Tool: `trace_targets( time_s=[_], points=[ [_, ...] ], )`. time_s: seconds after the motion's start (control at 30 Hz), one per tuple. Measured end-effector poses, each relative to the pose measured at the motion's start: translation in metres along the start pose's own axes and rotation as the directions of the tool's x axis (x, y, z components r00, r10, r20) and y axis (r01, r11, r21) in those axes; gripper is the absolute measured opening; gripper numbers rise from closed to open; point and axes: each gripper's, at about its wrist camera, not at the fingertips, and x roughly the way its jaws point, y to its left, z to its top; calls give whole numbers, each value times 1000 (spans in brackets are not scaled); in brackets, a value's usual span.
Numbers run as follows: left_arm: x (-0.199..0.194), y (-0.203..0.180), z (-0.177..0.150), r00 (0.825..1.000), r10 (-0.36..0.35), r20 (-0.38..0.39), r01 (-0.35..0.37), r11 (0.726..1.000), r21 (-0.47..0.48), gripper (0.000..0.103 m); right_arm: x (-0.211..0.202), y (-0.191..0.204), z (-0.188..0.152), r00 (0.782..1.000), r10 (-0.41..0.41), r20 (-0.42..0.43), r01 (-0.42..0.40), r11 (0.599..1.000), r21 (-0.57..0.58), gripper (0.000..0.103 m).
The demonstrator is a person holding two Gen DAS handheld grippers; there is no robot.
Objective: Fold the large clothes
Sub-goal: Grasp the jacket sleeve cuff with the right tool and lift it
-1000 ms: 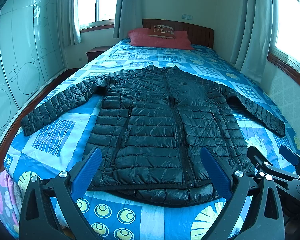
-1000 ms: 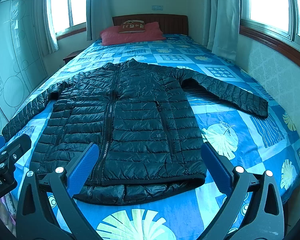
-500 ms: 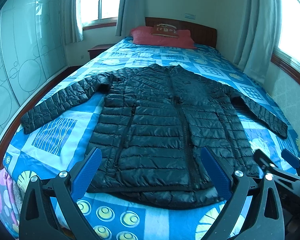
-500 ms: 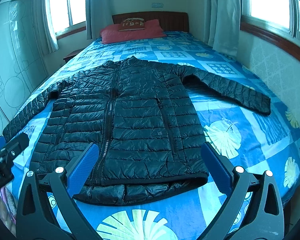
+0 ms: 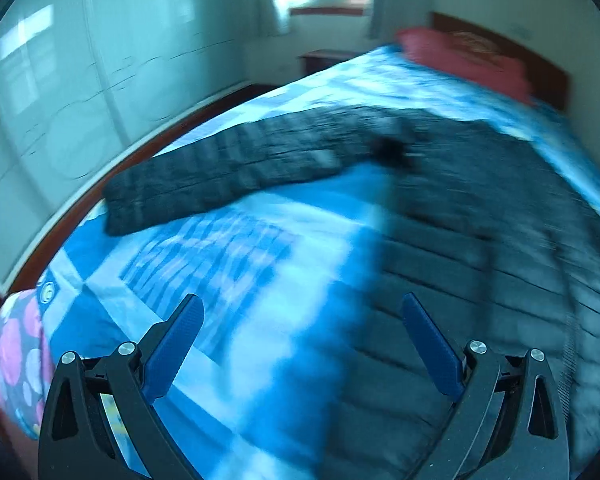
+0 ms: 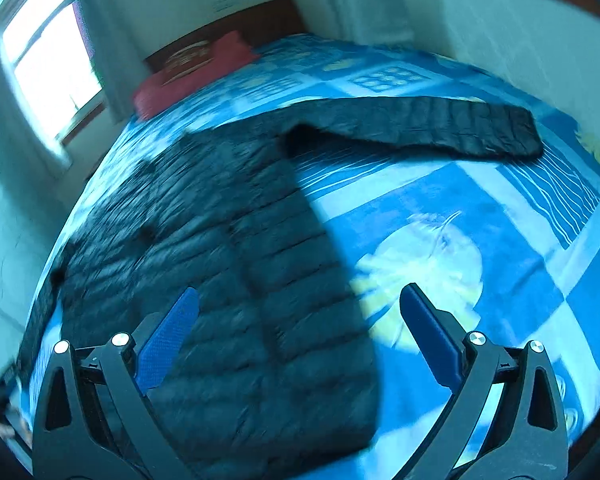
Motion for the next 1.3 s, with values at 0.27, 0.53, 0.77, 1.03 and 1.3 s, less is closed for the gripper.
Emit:
trace_targets(
  time_s=[0.27, 0.53, 0.77, 1.03, 1.3],
  points=[
    [90, 56, 10, 974, 204, -99, -214, 972, -102, 98, 65, -128, 60, 998, -1, 57, -21, 925, 380, 76],
    [108, 67, 9, 969, 223, -103, -238, 956, -171, 99, 101, -221, 77, 989, -34, 145, -60, 800, 596, 76],
    [109, 73, 1, 981, 174, -91, -190, 957, -220, 99, 113, -247, 94, 961, -57, 271, -127, 779, 614, 77],
    [111, 67, 0, 977, 195, -84, -209, 956, -204, 99, 124, -261, 109, 937, -179, 299, -63, 757, 651, 47],
    [113, 63, -1, 974, 214, -77, -225, 955, -194, 99, 108, -212, 132, 926, -165, 339, -33, 861, 508, 6]
  ],
)
